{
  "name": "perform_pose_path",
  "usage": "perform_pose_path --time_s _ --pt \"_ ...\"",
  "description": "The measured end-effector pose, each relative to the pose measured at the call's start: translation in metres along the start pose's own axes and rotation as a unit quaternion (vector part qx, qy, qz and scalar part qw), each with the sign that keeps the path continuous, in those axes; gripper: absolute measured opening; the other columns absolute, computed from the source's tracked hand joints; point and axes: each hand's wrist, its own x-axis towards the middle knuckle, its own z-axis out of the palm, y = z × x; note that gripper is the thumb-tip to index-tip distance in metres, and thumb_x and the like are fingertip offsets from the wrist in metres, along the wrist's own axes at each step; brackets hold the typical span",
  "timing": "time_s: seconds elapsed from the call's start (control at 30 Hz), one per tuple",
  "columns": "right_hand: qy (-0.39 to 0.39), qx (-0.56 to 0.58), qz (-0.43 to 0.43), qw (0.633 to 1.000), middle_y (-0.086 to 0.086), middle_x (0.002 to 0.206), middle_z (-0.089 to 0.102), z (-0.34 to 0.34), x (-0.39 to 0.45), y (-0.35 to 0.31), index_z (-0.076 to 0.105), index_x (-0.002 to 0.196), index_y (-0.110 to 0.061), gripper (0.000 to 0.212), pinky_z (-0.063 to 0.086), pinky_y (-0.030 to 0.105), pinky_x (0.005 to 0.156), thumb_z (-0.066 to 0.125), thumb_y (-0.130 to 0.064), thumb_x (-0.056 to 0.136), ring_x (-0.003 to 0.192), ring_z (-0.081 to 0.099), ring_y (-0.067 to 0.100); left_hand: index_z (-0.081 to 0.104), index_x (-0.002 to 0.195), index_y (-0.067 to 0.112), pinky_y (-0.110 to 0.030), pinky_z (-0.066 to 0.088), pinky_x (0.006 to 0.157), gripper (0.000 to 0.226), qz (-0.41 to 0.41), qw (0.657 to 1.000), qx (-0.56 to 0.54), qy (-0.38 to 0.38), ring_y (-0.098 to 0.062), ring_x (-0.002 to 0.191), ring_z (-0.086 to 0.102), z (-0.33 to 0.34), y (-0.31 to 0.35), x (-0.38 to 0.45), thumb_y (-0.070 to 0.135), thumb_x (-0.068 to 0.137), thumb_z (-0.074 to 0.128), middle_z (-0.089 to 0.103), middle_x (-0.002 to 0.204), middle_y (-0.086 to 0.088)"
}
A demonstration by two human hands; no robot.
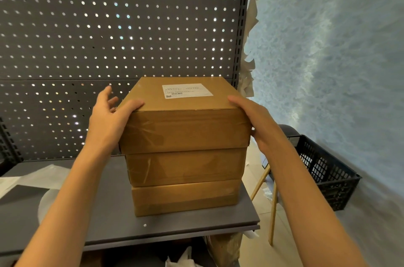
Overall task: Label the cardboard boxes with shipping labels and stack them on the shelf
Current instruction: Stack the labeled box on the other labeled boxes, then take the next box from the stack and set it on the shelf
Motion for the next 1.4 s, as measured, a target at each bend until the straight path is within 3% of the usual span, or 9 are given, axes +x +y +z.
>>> perform_pose_path --time_s 0.07,0.13,0.23,0.37,0.57,0.8,1.17,1.4 --pt "0.026 -0.043 -0.026 0.998 -0.005 0.138 0.045 -0.002 -0.002 0.0 0.04 0.141 -0.024 0.069 0.039 0.021 0.083 0.063 -0.048 0.081 0.118 0.049 0.013 0.027 0.146 0.027 -0.035 0.037 0.095 0.079 0.06 0.995 0.081 0.027 -0.019 0.125 0.042 -0.003 0.005 -0.007 0.044 0.08 0.067 0.041 0.145 -0.002" --pt "0.068 -0.108 -0.088 0.988 -0.002 0.147 0.038 -0.004 -0.007 0.0 0.034 0.145 -0.023 0.073 0.035 0.025 0.091 0.065 -0.045 0.083 0.131 0.04 0.016 0.035 0.143 0.026 -0.043 0.038 0.1 0.072 0.125 0.976 0.169 0.047 -0.022 0.127 0.043 -0.005 0.013 -0.015 0.047 0.08 0.063 0.046 0.142 -0.002" --pt "0.122 -0.231 -0.219 0.94 -0.005 0.143 0.043 -0.002 -0.023 -0.001 0.039 0.141 -0.026 0.064 0.033 0.022 0.091 0.066 -0.039 0.084 0.125 0.041 0.009 0.048 0.134 0.02 -0.047 0.039 0.095 0.055 0.211 0.927 0.3 0.081 -0.029 0.119 0.05 -0.006 0.026 -0.029 0.041 0.085 0.062 0.056 0.13 -0.006" --pt "0.169 -0.412 -0.327 0.834 -0.001 0.137 0.048 0.0 -0.046 0.002 0.046 0.136 -0.022 0.053 0.035 0.028 0.097 0.062 -0.034 0.087 0.125 0.043 0.019 0.062 0.113 0.01 -0.045 0.043 0.077 0.035 0.322 0.849 0.398 0.13 -0.036 0.094 0.058 -0.011 0.028 -0.048 0.03 0.085 0.063 0.066 0.103 -0.013" --pt "0.194 -0.482 -0.399 0.756 0.011 0.124 0.058 0.004 -0.075 0.023 0.058 0.123 -0.011 0.04 0.044 0.04 0.092 0.062 -0.026 0.085 0.112 0.053 0.031 0.064 0.106 0.007 -0.043 0.043 0.072 0.033 0.343 0.813 0.451 0.137 -0.038 0.084 0.058 -0.025 0.012 -0.078 0.031 0.085 0.059 0.066 0.095 -0.015" --pt "0.142 -0.511 -0.381 0.757 0.011 0.132 0.053 0.014 -0.1 0.047 0.054 0.129 -0.013 0.041 0.038 0.04 0.101 0.057 -0.026 0.09 0.122 0.047 0.031 0.065 0.1 0.005 -0.044 0.044 0.07 0.025 0.319 0.788 0.51 0.128 -0.039 0.081 0.059 -0.051 -0.011 -0.117 0.023 0.083 0.064 0.066 0.09 -0.017" --pt "0.101 -0.48 -0.437 0.754 0.015 0.118 0.061 0.068 -0.124 0.062 0.062 0.118 -0.009 0.036 0.045 0.046 0.092 0.064 -0.021 0.084 0.109 0.056 0.034 0.066 0.101 0.004 -0.044 0.044 0.071 0.026 0.253 0.763 0.579 0.133 -0.039 0.082 0.06 -0.117 -0.031 -0.146 0.022 0.082 0.065 0.067 0.092 -0.017" --pt "0.054 -0.453 -0.482 0.748 0.014 0.111 0.062 0.149 -0.137 0.062 0.062 0.113 -0.006 0.035 0.046 0.045 0.087 0.064 -0.017 0.08 0.103 0.057 0.034 0.064 0.11 0.007 -0.043 0.045 0.075 0.03 0.206 0.743 0.615 0.165 -0.038 0.09 0.058 -0.196 -0.044 -0.155 0.027 0.086 0.06 0.065 0.102 -0.016"
